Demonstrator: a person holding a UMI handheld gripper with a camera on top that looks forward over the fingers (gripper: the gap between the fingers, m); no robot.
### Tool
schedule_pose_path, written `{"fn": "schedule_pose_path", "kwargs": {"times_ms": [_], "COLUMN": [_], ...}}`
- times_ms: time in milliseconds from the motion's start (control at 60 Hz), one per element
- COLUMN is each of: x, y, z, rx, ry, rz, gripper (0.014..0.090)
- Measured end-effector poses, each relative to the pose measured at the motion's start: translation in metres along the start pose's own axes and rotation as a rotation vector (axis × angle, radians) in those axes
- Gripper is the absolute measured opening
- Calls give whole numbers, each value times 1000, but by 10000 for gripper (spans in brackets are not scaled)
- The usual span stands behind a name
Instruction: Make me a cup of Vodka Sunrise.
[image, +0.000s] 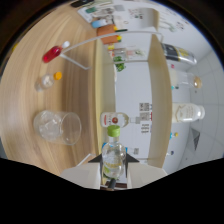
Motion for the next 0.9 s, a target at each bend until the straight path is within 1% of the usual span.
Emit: {"fn": "schedule_pose_path", "kwargs": {"times_ms": [50, 117, 200, 267, 333, 417, 633, 767, 900], "x": [8, 18, 24, 17, 0, -32, -119, -153, -172], "y": [-4, 0, 6, 14, 21, 28, 44, 45, 46], "z": [-5, -12, -16, -15, -10, 1, 35, 47, 51], "rx": [37, 48, 102, 116, 112, 84, -68, -117, -155], "ry": [-6, 0, 2, -12, -47, -98, -199, -251, -290], "rz": [210, 510, 839, 1057, 1254, 1426, 1568, 1574, 1571], "gripper": [349, 351, 348, 348, 350, 349, 347, 348, 348]}}
